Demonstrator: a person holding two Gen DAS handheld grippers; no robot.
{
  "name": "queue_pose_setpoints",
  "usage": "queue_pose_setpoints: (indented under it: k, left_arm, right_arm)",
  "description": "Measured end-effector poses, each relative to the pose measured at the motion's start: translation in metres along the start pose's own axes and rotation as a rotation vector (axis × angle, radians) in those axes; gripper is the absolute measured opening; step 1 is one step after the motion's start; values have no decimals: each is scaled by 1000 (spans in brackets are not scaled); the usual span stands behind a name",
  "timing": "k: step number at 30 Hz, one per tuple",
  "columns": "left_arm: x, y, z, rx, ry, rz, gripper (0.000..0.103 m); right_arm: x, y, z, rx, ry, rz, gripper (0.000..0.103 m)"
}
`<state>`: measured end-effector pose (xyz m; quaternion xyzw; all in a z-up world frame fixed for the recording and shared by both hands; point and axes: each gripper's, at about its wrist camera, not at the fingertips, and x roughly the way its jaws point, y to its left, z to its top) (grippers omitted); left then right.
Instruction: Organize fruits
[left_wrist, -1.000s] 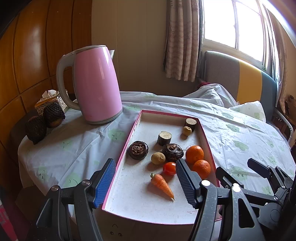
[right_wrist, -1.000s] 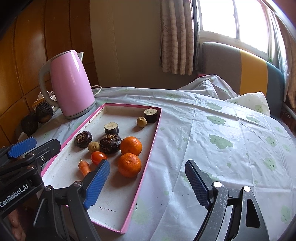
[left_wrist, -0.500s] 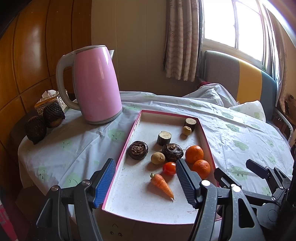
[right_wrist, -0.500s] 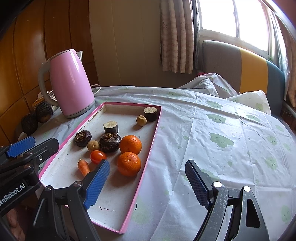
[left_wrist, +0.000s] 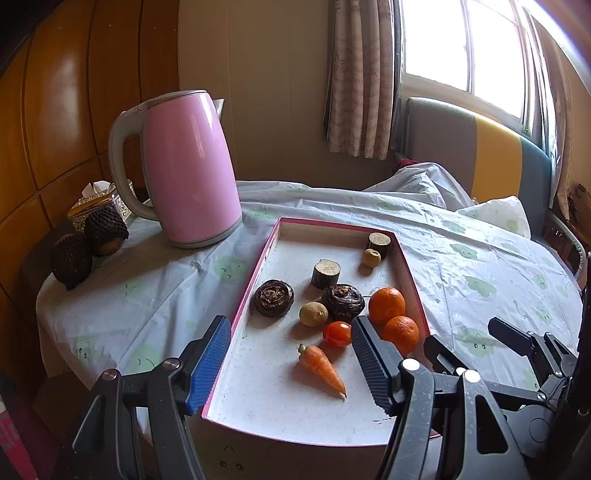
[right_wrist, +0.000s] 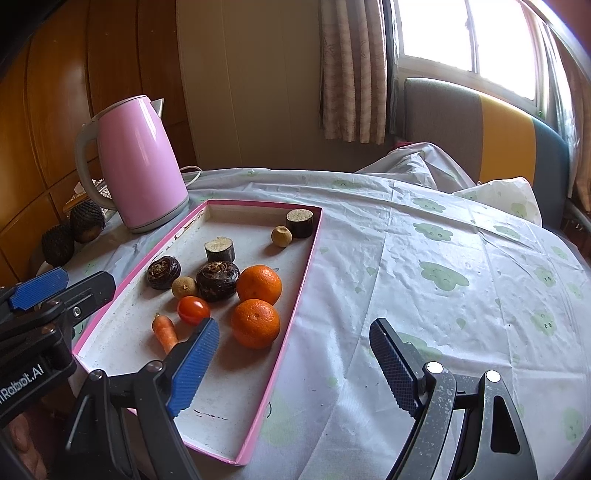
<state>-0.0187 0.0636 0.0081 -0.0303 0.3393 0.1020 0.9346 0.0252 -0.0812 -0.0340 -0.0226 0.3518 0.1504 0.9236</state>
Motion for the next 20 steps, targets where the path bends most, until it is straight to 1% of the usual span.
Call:
queue_pose_setpoints:
  k: [11,13,16,20]
  left_arm:
    - [6,-3,-1,9,33,-9,68]
    - [7,-3,-1,14,28,-5,68]
    - [4,-3,-2,18,-6,6,68]
    - [4,-2,0,15,-7,-9,68]
  right_arm:
    - [3,-1,-3,-4,2,-1,85]
    - [3,-1,-3,-3,3,0,85]
    - [4,-2,-3,-3,3,-1,85]
    - [5,-7,-4,4,2,-3,85]
